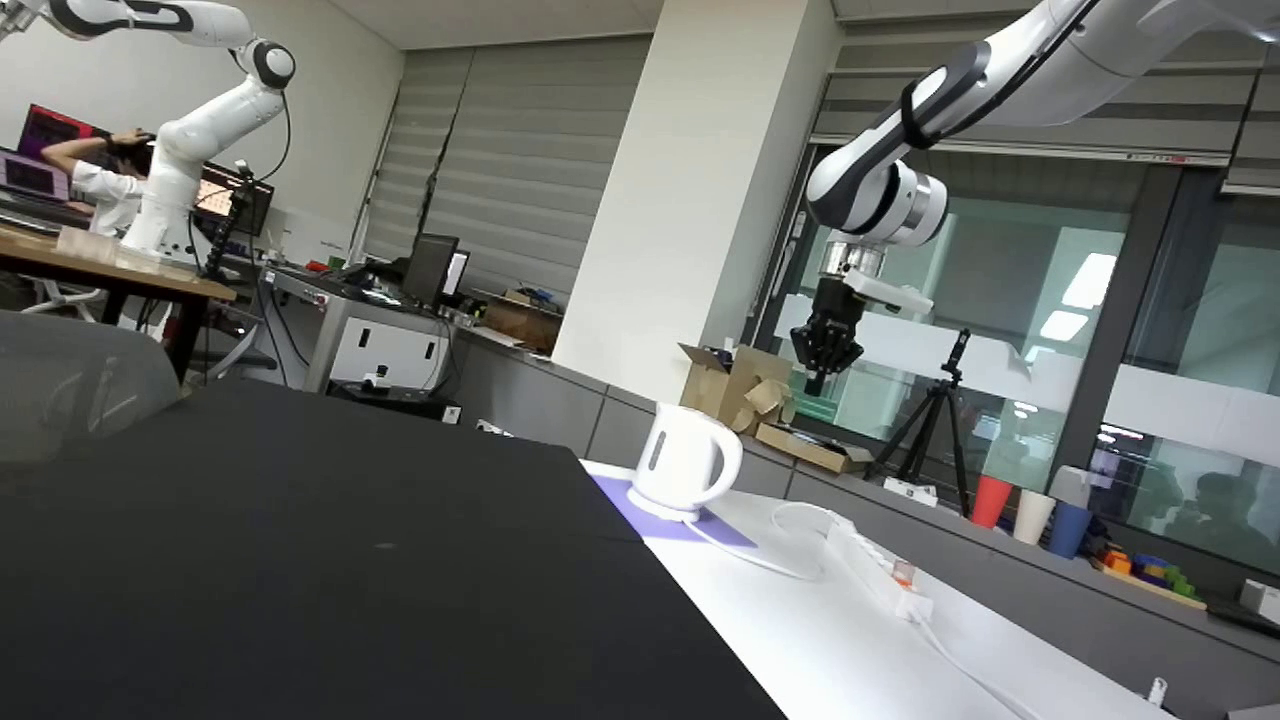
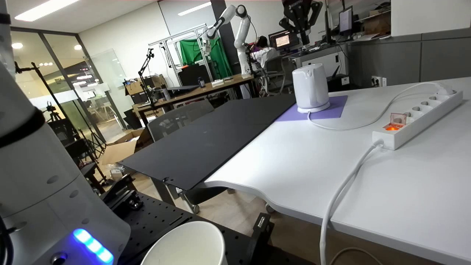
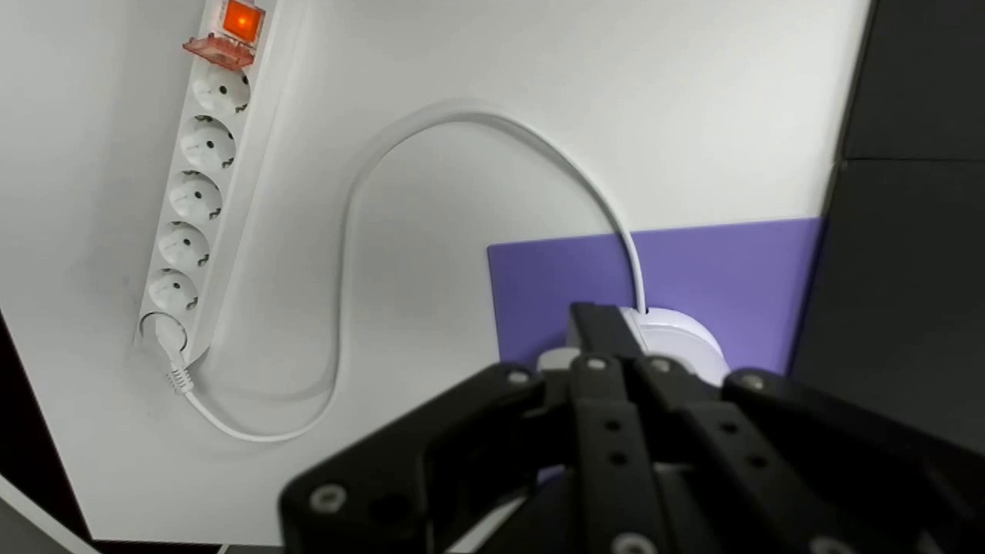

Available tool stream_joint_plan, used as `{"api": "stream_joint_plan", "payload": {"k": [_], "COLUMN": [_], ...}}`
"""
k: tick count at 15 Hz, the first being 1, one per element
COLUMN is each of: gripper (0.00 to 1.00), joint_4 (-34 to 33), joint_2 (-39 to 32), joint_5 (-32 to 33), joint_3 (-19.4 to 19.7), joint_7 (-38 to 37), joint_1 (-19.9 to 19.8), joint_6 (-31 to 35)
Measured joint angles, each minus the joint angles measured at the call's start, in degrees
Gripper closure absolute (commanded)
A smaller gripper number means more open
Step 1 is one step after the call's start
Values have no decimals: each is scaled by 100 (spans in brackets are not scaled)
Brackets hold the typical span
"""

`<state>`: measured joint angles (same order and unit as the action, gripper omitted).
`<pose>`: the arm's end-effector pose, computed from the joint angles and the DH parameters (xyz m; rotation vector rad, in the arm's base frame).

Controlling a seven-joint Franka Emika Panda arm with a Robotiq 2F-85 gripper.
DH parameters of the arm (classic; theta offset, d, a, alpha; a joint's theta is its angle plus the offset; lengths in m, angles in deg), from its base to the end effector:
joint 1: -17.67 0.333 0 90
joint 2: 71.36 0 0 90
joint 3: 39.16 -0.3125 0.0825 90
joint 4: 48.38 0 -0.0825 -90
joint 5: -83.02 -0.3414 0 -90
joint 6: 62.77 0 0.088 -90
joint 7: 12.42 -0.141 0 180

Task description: Turn on the switch of the electric kettle

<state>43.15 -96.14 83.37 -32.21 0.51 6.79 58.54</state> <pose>0.6198 -0.1901 0.3738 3.0603 -0.1060 0.1108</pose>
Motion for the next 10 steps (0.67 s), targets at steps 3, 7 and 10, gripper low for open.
{"api": "stream_joint_plan", "payload": {"k": [3, 7, 10], "gripper": [100, 100, 100], "joint_4": [-5, -79, -163], "joint_2": [-101, -492, -775], "joint_5": [85, 79, 71], "joint_3": [13, 17, -7], "joint_7": [-23, -30, -30], "joint_1": [-1, -15, -14], "joint_6": [57, 425, 731]}}
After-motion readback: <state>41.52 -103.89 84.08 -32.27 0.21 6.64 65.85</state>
